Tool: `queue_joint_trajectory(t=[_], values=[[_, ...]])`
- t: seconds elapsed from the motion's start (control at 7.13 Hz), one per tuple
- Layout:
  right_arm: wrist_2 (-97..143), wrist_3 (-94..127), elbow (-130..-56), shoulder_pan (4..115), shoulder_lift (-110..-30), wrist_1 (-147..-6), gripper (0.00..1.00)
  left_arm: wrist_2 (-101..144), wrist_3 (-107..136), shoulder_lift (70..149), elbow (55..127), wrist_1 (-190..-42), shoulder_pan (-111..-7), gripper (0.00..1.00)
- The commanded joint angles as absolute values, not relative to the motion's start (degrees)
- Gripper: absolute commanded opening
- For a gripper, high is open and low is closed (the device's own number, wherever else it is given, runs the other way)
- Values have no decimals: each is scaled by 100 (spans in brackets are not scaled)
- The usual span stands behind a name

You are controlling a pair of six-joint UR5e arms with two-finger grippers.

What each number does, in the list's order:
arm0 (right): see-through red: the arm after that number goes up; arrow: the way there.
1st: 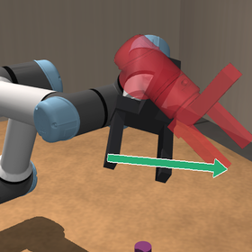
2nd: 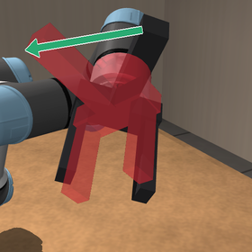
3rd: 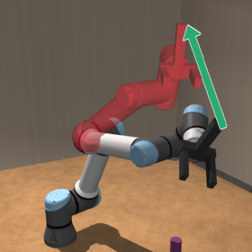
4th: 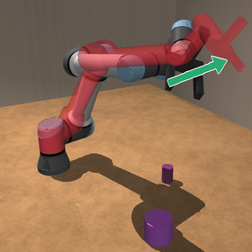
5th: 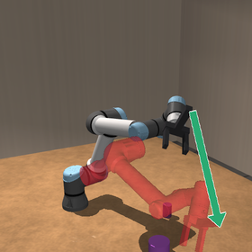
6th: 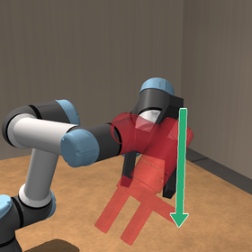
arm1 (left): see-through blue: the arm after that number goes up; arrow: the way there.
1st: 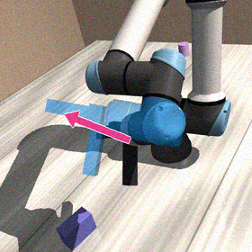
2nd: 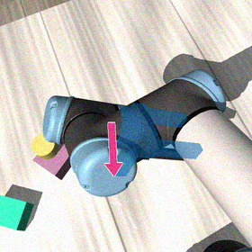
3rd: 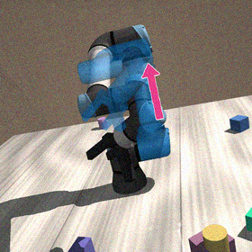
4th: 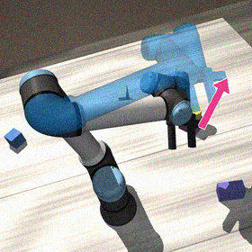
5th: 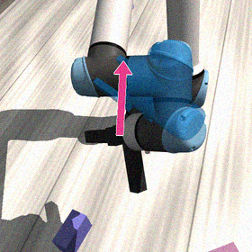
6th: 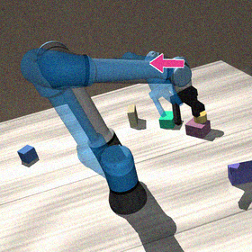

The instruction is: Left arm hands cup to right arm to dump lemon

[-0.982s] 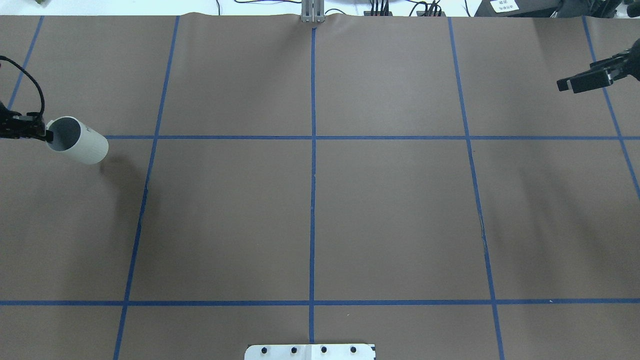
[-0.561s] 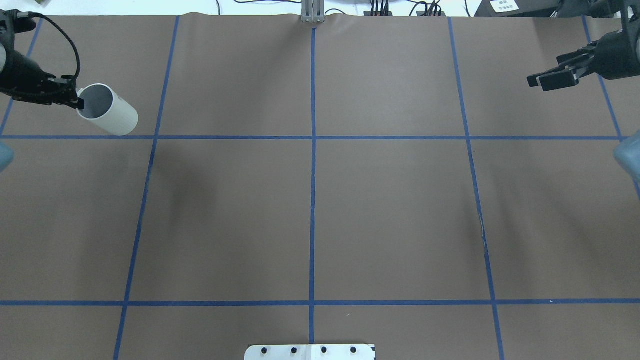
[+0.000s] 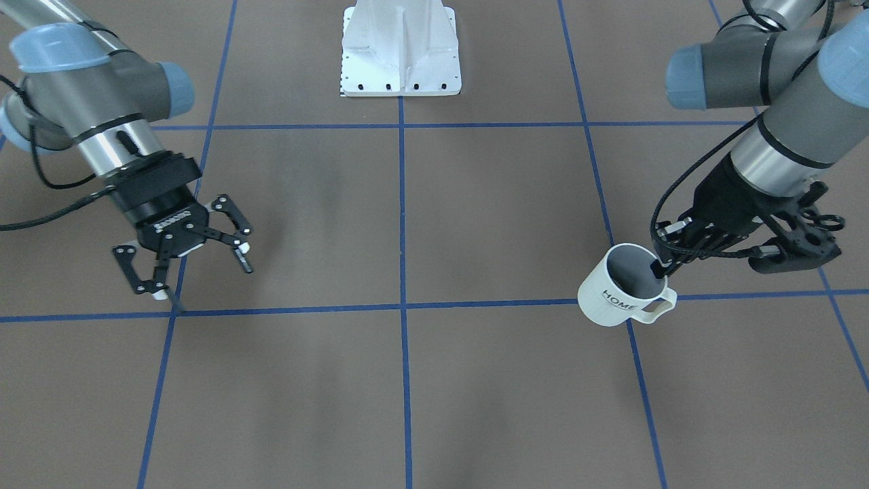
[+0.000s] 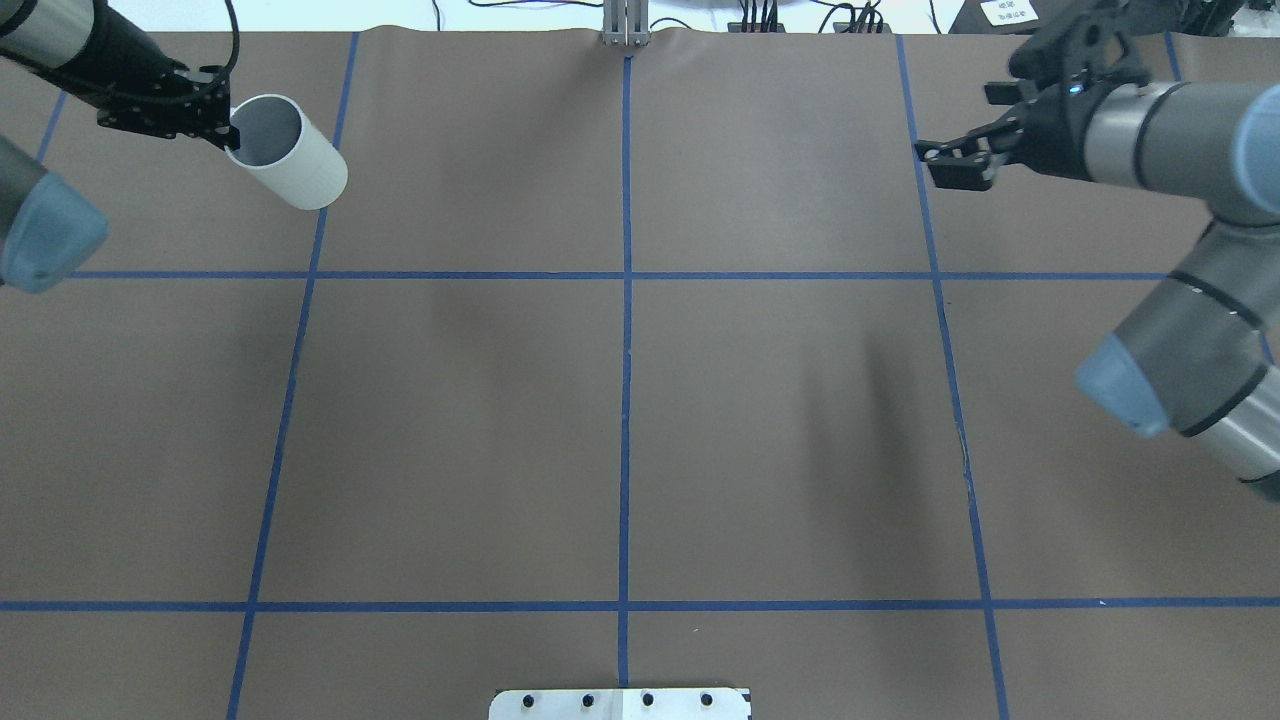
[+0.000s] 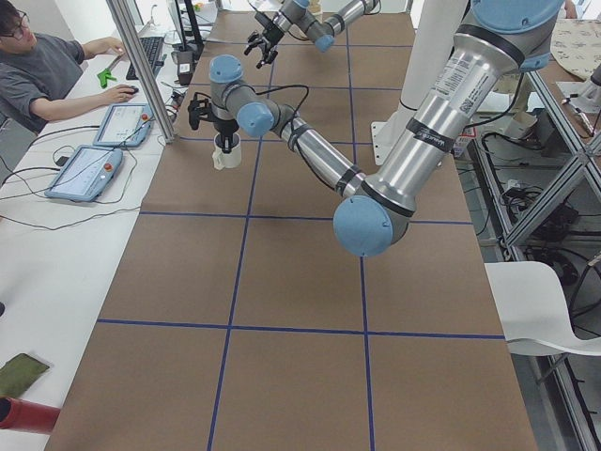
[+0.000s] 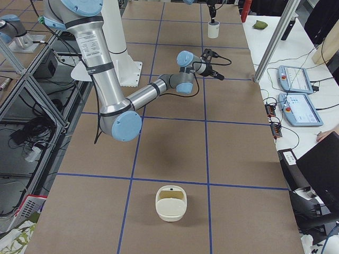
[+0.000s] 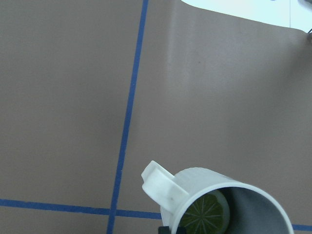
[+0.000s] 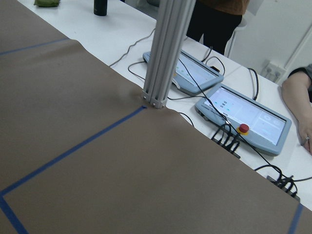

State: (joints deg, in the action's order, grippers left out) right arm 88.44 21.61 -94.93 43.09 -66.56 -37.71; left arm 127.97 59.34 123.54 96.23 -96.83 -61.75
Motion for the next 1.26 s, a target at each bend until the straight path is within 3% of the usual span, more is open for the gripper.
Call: queue_joint_trajectory(t=[0.0, 0.42, 0.84, 1.12], values=[[8115, 2171, -9238, 3755, -6040, -3762, 98, 12797, 6362, 12909, 9510, -9606, -5951, 0], [6991, 2171, -9167, 3000, -5529, -3579, 97, 12806, 7038, 13543, 9272, -9606, -5564, 0], [6829, 2171, -8282, 2777, -5528, -1700, 96, 12806, 7198, 13632, 9343, -9615, -5458, 0], [6829, 2171, -8288, 2769, -5485, -1670, 96, 12814, 7417, 13719, 9369, -9615, -5380, 0]])
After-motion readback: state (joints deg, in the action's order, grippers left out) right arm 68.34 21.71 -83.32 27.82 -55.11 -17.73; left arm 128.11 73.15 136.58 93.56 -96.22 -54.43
